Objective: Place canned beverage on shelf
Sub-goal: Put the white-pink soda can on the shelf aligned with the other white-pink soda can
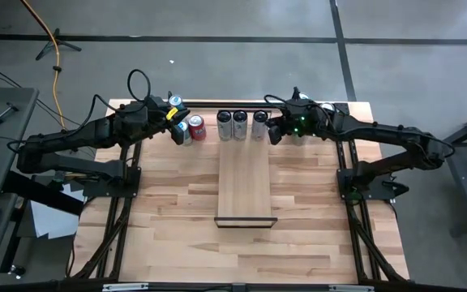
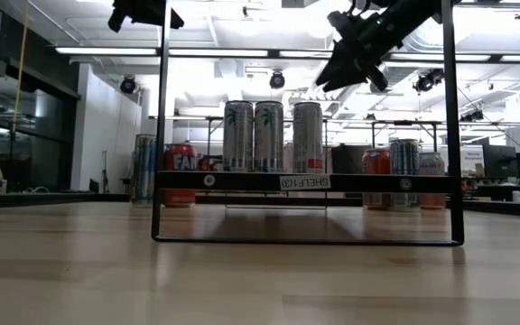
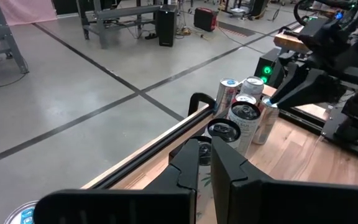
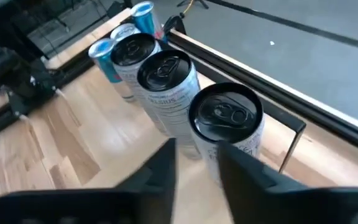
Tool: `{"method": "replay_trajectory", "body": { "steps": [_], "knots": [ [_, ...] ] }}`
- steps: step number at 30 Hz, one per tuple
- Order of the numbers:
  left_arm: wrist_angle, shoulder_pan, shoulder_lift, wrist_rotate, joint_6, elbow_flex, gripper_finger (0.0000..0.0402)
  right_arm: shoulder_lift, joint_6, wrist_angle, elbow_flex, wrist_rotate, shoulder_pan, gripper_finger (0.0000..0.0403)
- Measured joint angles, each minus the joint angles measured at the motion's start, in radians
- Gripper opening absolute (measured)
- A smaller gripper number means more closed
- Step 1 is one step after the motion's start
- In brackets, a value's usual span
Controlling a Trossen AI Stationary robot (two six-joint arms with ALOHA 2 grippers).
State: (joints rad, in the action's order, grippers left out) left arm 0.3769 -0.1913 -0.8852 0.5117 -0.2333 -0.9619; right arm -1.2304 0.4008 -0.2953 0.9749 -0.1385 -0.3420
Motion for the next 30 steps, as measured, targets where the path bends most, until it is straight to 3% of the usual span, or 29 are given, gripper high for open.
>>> {"method": "replay_trajectory", "body": {
  "steps": [8,13,17,30],
  "knots": [
    [0.0,0.0,0.0,0.0,0.0,0.0,0.0,-0.054,-0.067,0.003,0.0,-0.089,0.004,0.0297],
    [0.0,0.0,0.0,0.0,-0.001,0.0,0.0,-0.099,-0.074,0.06,0.0,-0.125,0.001,0.0368],
    [0.0,0.0,0.0,0.0,-0.001,0.0,0.0,-0.129,-0.153,0.116,0.0,-0.132,0.001,0.0389],
    [0.0,0.0,0.0,0.0,-0.002,0.0,0.0,-0.184,-0.218,0.139,0.0,-0.164,0.001,0.039]
  ]
}}
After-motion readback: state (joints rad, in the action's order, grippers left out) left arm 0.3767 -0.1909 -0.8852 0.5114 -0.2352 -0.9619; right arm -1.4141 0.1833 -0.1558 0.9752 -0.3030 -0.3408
